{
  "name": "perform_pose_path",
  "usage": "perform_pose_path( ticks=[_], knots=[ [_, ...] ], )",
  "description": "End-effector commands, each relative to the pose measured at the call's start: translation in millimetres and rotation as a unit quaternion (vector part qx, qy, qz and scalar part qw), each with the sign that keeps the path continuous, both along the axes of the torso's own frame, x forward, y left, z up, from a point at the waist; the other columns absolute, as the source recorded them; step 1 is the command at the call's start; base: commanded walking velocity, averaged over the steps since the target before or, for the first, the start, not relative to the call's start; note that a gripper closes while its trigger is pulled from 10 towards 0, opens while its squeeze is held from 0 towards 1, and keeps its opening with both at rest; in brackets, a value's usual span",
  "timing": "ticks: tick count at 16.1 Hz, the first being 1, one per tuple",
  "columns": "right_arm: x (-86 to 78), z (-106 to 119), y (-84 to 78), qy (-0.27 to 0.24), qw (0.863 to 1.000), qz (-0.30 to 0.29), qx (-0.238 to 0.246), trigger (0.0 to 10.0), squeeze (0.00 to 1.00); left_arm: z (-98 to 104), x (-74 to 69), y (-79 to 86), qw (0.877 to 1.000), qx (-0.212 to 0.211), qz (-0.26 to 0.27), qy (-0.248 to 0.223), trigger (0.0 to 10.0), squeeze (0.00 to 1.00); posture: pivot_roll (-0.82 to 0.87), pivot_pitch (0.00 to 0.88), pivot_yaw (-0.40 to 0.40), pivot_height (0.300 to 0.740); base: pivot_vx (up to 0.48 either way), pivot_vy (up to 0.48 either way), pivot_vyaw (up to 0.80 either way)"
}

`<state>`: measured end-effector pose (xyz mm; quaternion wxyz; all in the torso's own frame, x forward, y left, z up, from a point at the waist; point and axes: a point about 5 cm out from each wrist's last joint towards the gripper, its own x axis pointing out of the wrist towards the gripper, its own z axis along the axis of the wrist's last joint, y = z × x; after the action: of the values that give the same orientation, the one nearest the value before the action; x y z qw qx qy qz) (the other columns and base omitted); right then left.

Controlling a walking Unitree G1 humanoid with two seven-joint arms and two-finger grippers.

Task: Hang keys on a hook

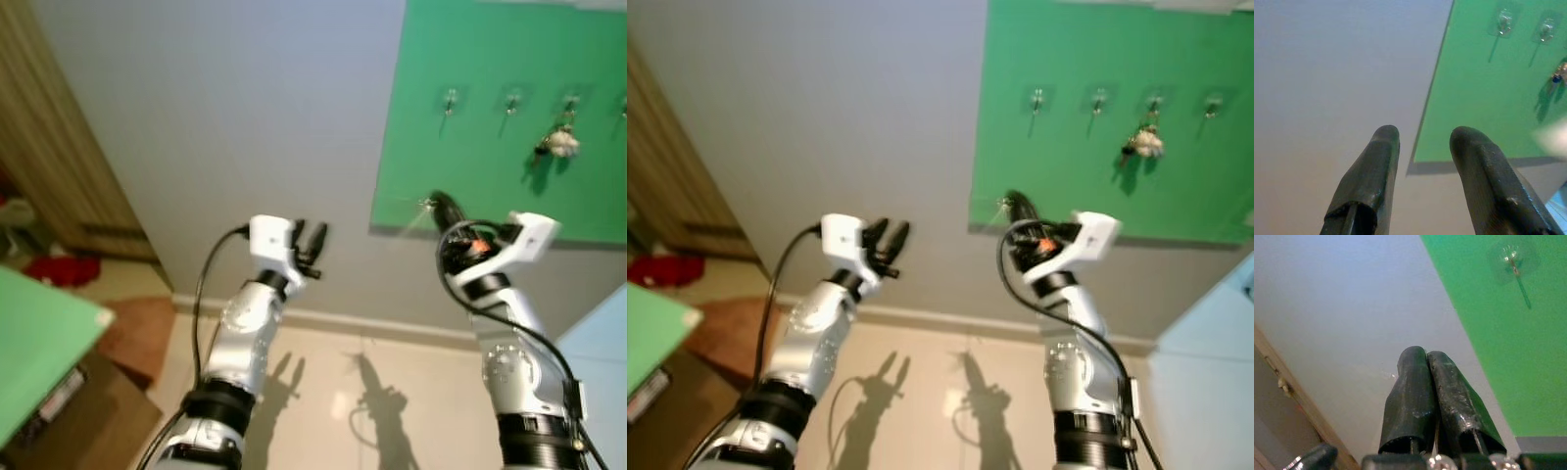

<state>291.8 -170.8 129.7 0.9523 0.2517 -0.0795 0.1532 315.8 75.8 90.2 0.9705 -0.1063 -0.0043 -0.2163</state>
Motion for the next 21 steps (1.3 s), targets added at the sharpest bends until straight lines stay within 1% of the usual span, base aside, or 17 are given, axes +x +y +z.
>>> perform_pose_path(
  ticks=[1, 4, 9, 11, 13, 14, 15, 16, 18, 20, 21],
  knots=[
    [-2.4, 5.6, -10.9, -0.007, 1.000, -0.012, -0.002, 10.0, 0.00, 8.9, 0.6, -16.3, 1.000, -0.008, -0.024, -0.011, 10.0, 0.00, -0.18, 0.000, 0.016, 0.740, 0.450, 0.000, 0.00],
    [0.1, 18.6, -7.0, -0.028, 1.000, 0.007, 0.013, 10.0, 0.00, 10.5, 0.2, -18.2, 0.999, -0.009, -0.027, -0.015, 10.0, 0.00, -0.18, 0.000, 0.013, 0.740, 0.455, 0.000, 0.00],
    [5.6, 34.7, -3.2, -0.050, 0.998, 0.026, 0.017, 10.0, 0.00, 9.6, -0.5, -18.9, 0.999, -0.010, -0.030, -0.015, 10.0, 0.00, -0.18, 0.000, 0.008, 0.740, 0.453, 0.000, 0.00],
    [5.8, 39.2, -3.4, -0.058, 0.998, 0.034, 0.019, 10.0, 0.00, 10.3, -0.7, -20.1, 0.999, -0.011, -0.031, -0.016, 10.0, 0.00, -0.18, 0.000, 0.008, 0.740, 0.454, 0.000, 0.00],
    [3.7, 42.5, -0.1, -0.066, 0.996, 0.054, 0.018, 10.0, 0.00, 12.2, -0.2, -20.1, 0.999, -0.014, -0.030, -0.020, 10.0, 0.00, -0.18, 0.000, 0.008, 0.740, 0.443, 0.000, 0.00],
    [0.7, 42.5, 3.8, -0.069, 0.995, 0.075, 0.013, 10.0, 0.00, 12.7, 0.8, -19.5, 0.999, -0.028, -0.025, -0.013, 10.0, 0.00, -0.18, 0.000, 0.011, 0.740, 0.000, 0.000, 0.00],
    [-2.8, 41.9, 8.2, -0.070, 0.993, 0.099, 0.010, 10.0, 0.00, 13.7, 0.8, -17.5, 0.999, -0.028, -0.023, -0.016, 10.0, 0.00, -0.18, 0.000, 0.011, 0.740, 0.000, 0.000, 0.00],
    [-5.8, 41.9, 11.7, -0.072, 0.990, 0.119, 0.010, 10.0, 0.00, 12.6, 0.2, -17.5, 0.999, -0.019, -0.027, -0.016, 10.0, 0.00, -0.18, 0.000, 0.011, 0.740, 0.000, -0.472, 0.00],
    [-12.4, 42.2, 17.2, -0.076, 0.985, 0.156, 0.013, 10.0, 0.00, 11.7, -1.9, -19.2, 0.999, -0.026, -0.036, -0.016, 10.0, 0.00, -0.18, 0.000, 0.011, 0.740, 0.000, -0.471, 0.00],
    [-13.3, 38.0, 17.5, -0.066, 0.985, 0.156, 0.007, 10.0, 0.00, 12.4, -3.9, -21.9, 0.999, -0.030, -0.042, -0.018, 10.0, 0.00, -0.18, 0.000, 0.011, 0.740, 0.000, -0.469, 0.00],
    [-13.8, 37.7, 19.2, -0.065, 0.985, 0.157, 0.012, 10.0, 0.00, 12.6, -4.6, -22.3, 0.998, -0.030, -0.043, -0.019, 10.0, 0.00, -0.18, 0.000, 0.011, 0.740, 0.000, -0.472, 0.00]
  ],
)
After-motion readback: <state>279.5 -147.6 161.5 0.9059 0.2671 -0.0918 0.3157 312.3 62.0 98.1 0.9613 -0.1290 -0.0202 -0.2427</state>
